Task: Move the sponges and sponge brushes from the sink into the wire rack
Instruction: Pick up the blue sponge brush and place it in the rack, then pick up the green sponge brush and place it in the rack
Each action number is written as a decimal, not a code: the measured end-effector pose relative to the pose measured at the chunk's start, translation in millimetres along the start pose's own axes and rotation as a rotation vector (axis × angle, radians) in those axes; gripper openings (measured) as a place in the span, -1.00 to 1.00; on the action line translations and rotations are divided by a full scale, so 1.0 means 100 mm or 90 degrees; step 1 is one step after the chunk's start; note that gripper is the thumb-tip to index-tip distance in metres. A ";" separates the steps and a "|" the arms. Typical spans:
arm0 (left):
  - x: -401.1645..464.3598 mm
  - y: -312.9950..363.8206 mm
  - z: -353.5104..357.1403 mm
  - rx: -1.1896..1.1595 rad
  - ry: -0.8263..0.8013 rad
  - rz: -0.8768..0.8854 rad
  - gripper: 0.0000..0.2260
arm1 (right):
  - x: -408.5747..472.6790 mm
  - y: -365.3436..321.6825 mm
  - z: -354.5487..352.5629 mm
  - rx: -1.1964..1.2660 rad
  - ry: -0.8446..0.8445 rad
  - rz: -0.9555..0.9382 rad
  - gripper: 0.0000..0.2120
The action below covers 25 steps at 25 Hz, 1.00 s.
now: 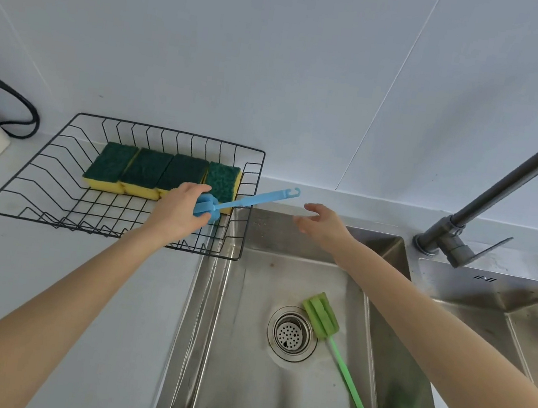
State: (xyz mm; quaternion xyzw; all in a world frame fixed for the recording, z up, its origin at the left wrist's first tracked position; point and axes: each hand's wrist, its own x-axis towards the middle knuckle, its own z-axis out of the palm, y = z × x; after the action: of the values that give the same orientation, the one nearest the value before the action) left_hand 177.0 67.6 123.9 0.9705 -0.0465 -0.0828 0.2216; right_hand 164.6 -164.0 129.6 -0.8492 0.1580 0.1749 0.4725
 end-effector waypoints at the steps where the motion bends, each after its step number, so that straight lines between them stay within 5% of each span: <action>1: -0.04 0.07 -0.03 -0.007 0.006 0.020 -0.53 | -0.06 0.03 -0.02 -0.026 -0.002 -0.002 -0.50; 10: -0.36 0.84 0.25 -0.001 -0.052 0.243 -0.60 | -0.47 0.67 -0.27 -0.137 0.006 0.021 -0.51; 25: -0.45 1.22 1.75 0.124 -0.324 0.279 -0.55 | -0.50 2.14 -0.17 -0.143 -0.031 0.210 -0.54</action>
State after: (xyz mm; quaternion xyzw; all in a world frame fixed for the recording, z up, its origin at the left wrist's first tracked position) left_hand 94.3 -110.2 28.0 0.9023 -0.3151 -0.2676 0.1221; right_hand 30.1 -281.6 0.0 -0.8547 0.2632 0.2867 0.3436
